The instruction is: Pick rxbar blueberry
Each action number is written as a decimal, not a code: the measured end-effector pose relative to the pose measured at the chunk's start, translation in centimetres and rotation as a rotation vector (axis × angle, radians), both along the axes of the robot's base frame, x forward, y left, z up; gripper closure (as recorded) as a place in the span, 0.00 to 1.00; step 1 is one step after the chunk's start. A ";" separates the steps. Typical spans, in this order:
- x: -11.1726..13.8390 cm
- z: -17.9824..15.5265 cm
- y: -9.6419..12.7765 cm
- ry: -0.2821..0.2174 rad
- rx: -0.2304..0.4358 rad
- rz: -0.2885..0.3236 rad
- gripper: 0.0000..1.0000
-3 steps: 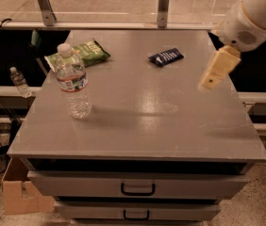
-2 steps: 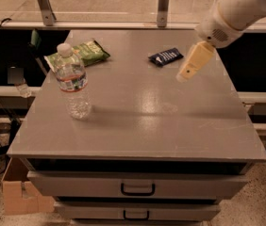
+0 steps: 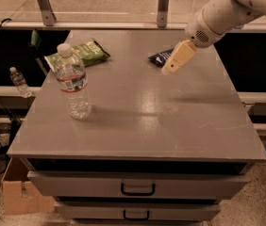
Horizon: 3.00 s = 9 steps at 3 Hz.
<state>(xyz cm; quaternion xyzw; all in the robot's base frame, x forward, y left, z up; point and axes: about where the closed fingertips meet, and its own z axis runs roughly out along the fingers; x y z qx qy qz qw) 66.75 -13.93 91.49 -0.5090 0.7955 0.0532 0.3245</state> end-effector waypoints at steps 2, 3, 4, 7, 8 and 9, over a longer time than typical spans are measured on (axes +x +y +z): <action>3.9 -0.3 0.9 -0.029 0.144 -0.103 0.00; 6.7 -1.7 1.3 -0.010 0.264 -0.164 0.00; 8.5 -3.8 2.3 0.028 0.343 -0.185 0.00; 12.7 -9.0 0.2 0.033 0.411 -0.292 0.25; 12.7 -8.7 0.2 0.033 0.411 -0.292 0.48; 12.7 -8.4 0.3 0.033 0.411 -0.292 0.71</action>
Offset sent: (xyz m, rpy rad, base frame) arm 0.0754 0.0106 0.0001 0.2890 -0.0568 -0.1973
